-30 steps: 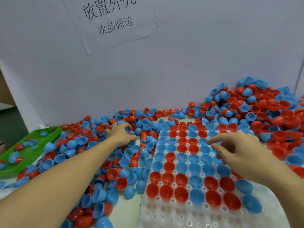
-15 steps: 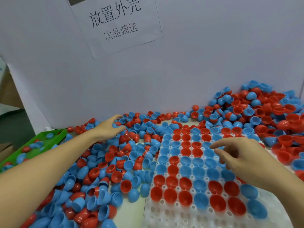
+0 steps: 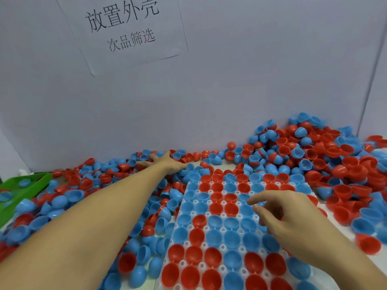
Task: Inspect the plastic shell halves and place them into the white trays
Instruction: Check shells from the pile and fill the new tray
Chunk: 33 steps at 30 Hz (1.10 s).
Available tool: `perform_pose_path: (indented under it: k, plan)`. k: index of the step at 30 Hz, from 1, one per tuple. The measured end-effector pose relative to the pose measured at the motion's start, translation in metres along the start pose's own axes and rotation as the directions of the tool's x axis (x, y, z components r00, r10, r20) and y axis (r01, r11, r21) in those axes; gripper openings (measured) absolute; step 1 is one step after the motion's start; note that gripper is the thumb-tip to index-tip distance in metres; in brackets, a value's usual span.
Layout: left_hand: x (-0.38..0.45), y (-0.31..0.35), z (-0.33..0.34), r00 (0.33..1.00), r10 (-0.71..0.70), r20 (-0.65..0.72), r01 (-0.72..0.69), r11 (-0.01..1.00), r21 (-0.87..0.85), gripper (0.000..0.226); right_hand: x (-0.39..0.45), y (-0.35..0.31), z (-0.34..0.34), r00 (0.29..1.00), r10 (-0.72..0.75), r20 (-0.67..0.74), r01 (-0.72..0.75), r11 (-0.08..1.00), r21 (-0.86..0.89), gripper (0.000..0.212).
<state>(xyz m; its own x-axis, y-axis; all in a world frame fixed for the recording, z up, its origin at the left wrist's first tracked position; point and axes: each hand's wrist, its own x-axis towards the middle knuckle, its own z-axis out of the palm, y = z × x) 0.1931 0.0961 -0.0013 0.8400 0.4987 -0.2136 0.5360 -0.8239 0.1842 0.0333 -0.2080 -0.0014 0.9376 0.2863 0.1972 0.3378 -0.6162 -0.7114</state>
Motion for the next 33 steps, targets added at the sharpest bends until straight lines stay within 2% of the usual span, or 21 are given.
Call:
perform_pose_path:
  k: [3,5,8,11,17,22,24,27,30,33]
  plan:
    - [0.010,0.009,-0.002,0.992,-0.126,0.022,0.127,0.992,-0.029,0.117,0.001,0.003,-0.001,1.000,0.010,-0.003,-0.010,1.000,0.000,0.015]
    - [0.013,0.008,0.002,0.986,-0.165,-0.034,0.165,0.986,-0.003,0.112,0.001,0.004,-0.001,1.000,0.011,-0.007,-0.011,1.000,0.004,0.015]
    - [0.018,-0.005,0.010,0.982,-0.065,-0.179,0.069,0.997,0.018,0.079,0.000,0.004,0.000,1.000,0.012,-0.012,-0.012,1.000,0.014,0.015]
    - [0.024,-0.022,0.015,0.969,0.020,-0.245,-0.016,1.000,0.018,0.078,0.000,0.005,0.000,1.000,0.006,-0.008,-0.006,1.000,0.017,0.015]
    - [0.036,-0.026,0.003,0.994,-0.027,-0.103,0.037,0.994,0.100,0.096,0.000,0.005,0.001,1.000,0.015,-0.001,-0.015,1.000,0.026,0.015]
    - [0.042,-0.025,0.000,0.988,-0.051,-0.143,0.061,0.996,0.069,0.089,0.000,0.005,0.001,1.000,0.015,0.001,-0.015,1.000,0.025,0.015]
    - [0.041,-0.028,-0.003,0.986,-0.055,-0.157,0.055,0.999,-0.005,0.085,0.000,0.005,0.000,1.000,0.024,-0.002,-0.024,0.999,0.024,0.015]
    - [0.038,-0.040,-0.009,0.981,-0.040,-0.190,-0.020,0.953,-0.304,0.067,0.000,0.005,-0.002,0.999,0.031,-0.011,-0.031,0.999,0.024,0.015]
    - [0.033,-0.055,-0.018,0.975,-0.045,-0.215,-0.084,0.829,-0.552,0.051,0.000,0.003,-0.002,0.999,0.033,-0.008,-0.033,0.999,0.011,0.015]
    - [0.021,-0.065,-0.035,0.971,-0.115,-0.208,-0.080,0.666,-0.742,0.036,0.000,0.000,-0.001,0.999,0.032,0.003,-0.032,0.999,0.003,0.016]
